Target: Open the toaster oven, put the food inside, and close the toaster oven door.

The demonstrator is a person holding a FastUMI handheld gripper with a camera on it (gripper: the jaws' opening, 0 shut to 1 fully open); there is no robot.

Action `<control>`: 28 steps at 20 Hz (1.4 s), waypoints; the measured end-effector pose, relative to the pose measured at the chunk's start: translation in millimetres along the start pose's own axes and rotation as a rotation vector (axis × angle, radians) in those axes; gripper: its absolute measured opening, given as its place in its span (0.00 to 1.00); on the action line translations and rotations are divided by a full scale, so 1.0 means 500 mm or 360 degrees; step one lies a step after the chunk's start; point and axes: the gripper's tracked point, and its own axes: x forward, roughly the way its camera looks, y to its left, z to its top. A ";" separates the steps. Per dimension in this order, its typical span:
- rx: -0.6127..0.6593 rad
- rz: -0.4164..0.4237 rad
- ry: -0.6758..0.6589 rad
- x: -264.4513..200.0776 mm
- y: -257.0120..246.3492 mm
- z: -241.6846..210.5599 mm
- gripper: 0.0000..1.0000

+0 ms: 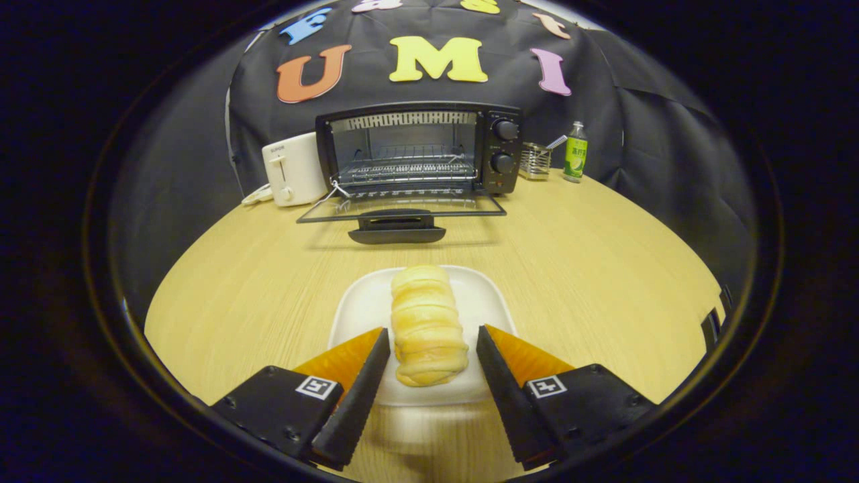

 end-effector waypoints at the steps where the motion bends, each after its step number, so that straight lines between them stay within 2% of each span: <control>1: -0.0012 0.0018 0.0003 0.001 0.006 0.002 0.87; 2: -0.0026 0.0018 0.0000 0.002 0.007 0.002 0.79; 4: -0.0066 0.0018 -0.0012 0.002 0.010 0.008 0.68; 10: -0.0093 -0.0032 -0.0157 -0.011 -0.003 0.041 0.63; 15: -0.0047 0.0001 -0.0285 -0.026 0.004 0.080 0.61; 19: 0.0039 0.0093 -0.0439 -0.029 0.021 0.147 0.61; 24: 0.0087 0.0286 -0.0714 -0.041 0.069 0.249 0.61; 28: 0.0168 0.0448 -0.0686 -0.004 0.093 0.297 0.61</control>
